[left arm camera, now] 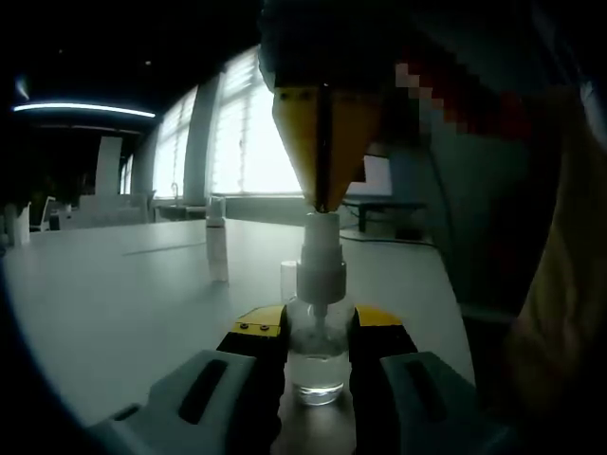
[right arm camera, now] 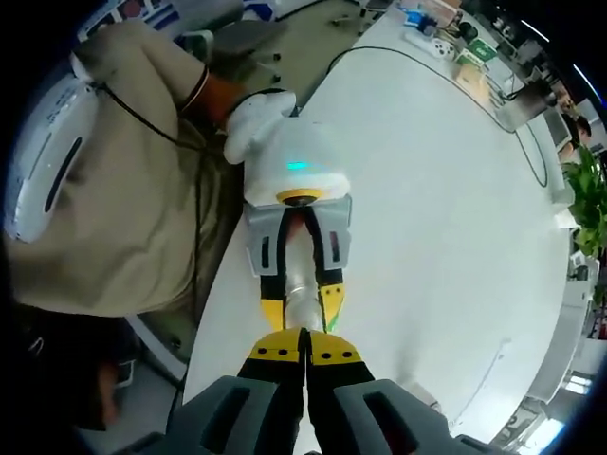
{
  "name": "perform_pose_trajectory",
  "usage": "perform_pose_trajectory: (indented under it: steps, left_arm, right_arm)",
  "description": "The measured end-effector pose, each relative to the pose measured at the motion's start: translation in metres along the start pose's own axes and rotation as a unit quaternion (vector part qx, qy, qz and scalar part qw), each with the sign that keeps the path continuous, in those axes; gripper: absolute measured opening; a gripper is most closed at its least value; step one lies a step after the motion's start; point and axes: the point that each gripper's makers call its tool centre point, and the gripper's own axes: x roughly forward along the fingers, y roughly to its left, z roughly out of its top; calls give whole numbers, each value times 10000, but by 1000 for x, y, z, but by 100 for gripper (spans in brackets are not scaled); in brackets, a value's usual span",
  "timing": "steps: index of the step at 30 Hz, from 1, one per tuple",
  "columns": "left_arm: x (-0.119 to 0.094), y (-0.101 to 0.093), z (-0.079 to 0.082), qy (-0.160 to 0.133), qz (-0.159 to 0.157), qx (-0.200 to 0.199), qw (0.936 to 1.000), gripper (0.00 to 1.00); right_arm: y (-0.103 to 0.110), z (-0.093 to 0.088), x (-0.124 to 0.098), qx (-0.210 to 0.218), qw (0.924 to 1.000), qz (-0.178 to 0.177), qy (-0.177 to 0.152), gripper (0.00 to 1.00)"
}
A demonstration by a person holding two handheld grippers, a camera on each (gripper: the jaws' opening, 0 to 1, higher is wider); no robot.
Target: Clamp pump bottle remove cover press pump head put on cover
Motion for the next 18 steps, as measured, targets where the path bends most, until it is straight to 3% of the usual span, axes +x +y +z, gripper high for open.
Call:
perform_pose_trajectory:
  steps: [18]
  left_arm:
    - [-1,0,-1,-3,2,10,10000,16]
  right_arm:
    - [0,-1,5,157,9999,-9,-63,0]
